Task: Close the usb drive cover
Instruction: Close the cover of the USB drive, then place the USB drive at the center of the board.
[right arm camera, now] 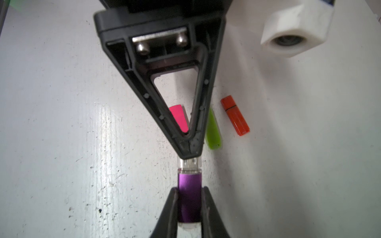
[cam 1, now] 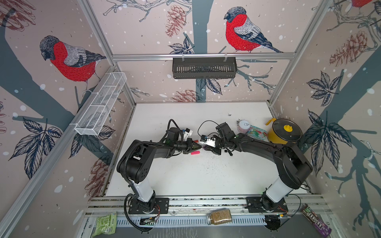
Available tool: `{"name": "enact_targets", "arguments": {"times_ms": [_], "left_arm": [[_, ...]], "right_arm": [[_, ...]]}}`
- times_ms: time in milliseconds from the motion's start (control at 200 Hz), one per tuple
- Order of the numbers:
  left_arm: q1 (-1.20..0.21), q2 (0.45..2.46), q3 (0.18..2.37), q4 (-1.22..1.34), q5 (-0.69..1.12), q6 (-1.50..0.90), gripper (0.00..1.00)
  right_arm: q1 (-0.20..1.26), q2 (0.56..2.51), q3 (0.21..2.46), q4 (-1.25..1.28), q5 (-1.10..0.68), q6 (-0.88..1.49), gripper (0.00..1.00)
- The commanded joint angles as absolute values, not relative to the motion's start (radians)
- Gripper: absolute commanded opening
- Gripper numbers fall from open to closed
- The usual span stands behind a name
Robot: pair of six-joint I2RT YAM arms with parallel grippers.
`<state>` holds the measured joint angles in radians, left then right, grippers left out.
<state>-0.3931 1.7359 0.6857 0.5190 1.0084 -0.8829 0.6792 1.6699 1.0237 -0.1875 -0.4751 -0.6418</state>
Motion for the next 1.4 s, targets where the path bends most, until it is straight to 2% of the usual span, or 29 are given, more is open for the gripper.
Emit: {"name": "enact_targets", "arguments": {"times_ms": [0,480,685,780,910,991,1091,1396], "left_arm": [[-0.411,1.742,0.687,0.48,1.027,-0.854,0.04],[-0.44,1.78,0.676,0.521,1.045,-0.875,0.04],[-0.402,1.679,0.647,0.44,0.972,-0.83,0.06],[-0.36,1.619,0.619,0.422,0.955,-0.822,0.13],[-0.305,1.521,0.612,0.301,0.924,-0.748,0.36],[-0.277,1.436,0.613,0.199,0.885,-0.688,0.45],[-0.25,1.342,0.601,0.089,0.83,-0.631,0.49],[-0.199,1.2,0.564,-0.01,0.751,-0.612,0.5]], "right_arm": [[0.683,1.682,1.071,-0.045,-0.626,-0.684,0.08],[0.691,1.747,1.154,0.036,-0.722,-0.658,0.08],[0.709,1.748,1.136,-0.068,-0.628,-0.669,0.09],[0.726,1.73,1.079,-0.094,-0.569,-0.669,0.1],[0.767,1.76,1.07,-0.166,-0.469,-0.691,0.11],[0.784,1.794,1.082,-0.191,-0.425,-0.686,0.12],[0.799,1.823,1.093,-0.186,-0.404,-0.682,0.13],[0.854,1.902,1.156,-0.209,-0.365,-0.701,0.16]]}}
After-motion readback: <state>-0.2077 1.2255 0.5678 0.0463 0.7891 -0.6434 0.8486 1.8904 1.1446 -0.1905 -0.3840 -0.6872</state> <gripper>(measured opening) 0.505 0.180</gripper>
